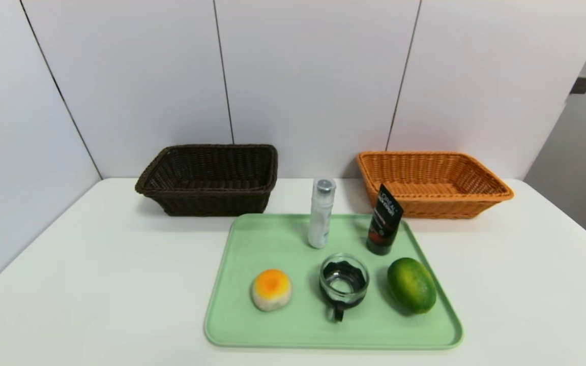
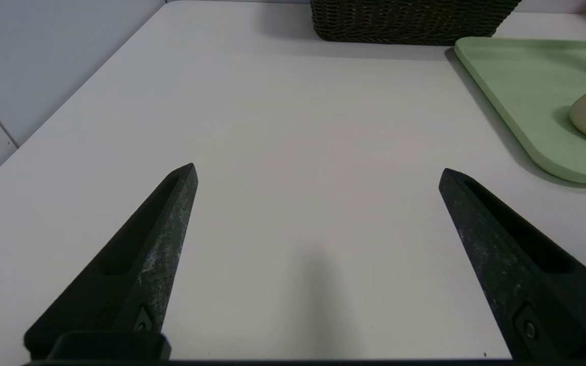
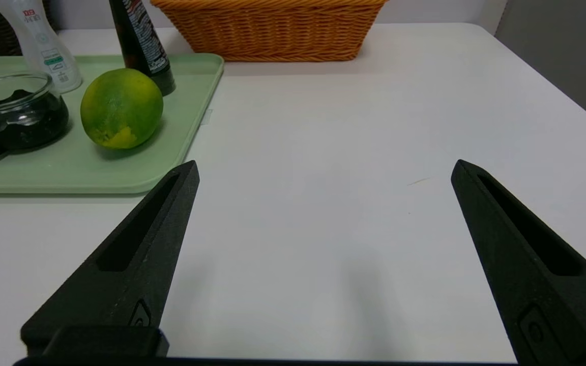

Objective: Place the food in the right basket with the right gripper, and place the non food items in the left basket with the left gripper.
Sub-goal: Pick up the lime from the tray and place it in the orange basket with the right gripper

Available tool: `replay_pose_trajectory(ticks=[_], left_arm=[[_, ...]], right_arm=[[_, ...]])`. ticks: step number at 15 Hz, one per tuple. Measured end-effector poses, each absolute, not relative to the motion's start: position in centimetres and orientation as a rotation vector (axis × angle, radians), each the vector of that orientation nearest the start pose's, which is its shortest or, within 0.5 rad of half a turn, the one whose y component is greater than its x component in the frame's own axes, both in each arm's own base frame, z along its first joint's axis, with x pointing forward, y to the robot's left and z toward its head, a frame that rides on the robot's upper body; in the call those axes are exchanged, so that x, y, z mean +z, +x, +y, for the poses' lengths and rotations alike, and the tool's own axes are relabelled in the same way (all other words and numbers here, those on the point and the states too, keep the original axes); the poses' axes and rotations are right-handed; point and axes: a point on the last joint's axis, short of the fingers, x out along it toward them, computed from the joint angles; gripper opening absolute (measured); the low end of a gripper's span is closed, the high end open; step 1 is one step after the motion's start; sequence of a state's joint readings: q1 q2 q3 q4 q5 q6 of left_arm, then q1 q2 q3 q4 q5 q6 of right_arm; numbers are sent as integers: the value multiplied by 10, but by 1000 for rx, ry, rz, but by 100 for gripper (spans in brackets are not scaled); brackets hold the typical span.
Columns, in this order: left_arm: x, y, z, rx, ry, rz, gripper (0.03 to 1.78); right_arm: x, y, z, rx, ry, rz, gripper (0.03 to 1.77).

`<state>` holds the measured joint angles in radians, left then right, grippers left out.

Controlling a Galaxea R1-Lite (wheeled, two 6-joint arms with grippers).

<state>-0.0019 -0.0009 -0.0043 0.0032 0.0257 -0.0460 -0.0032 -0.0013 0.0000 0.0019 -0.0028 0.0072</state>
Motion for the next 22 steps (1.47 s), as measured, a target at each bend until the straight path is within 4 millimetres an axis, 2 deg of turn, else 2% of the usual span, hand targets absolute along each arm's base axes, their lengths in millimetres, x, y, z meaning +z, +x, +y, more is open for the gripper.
replay_pose_trajectory(ticks=[5, 7, 8, 10, 11, 14, 16, 18, 20, 22], left_arm=[[77, -23, 0, 16, -35, -3, 169], [85, -27, 0, 14, -12, -2, 169], [94, -31, 0, 13, 2, -8, 169], [120, -44, 0, -2, 16, -2, 169], [134, -50, 0, -18, 18, 30, 169], [171, -46, -1, -51, -25, 133, 169], [202, -31, -2, -79, -96, 191, 169], [228, -8, -3, -98, -149, 279, 169], [246, 19, -3, -101, -171, 371, 169], [262, 47, -3, -99, -180, 456, 169]], right_arm=[[76, -22, 0, -5, 9, 10, 171], [80, -22, 0, -3, 3, 34, 171], [88, -24, 0, 3, 2, 28, 171], [121, -32, 1, 21, 6, 19, 171], [145, -37, 1, 40, 8, 31, 171], [207, -38, 3, 108, 22, 139, 171], [249, -20, 3, 141, 54, 247, 171], [288, 10, 4, 161, 88, 353, 171], [316, 46, 5, 177, 124, 474, 171], [333, 88, 7, 193, 166, 612, 171]])
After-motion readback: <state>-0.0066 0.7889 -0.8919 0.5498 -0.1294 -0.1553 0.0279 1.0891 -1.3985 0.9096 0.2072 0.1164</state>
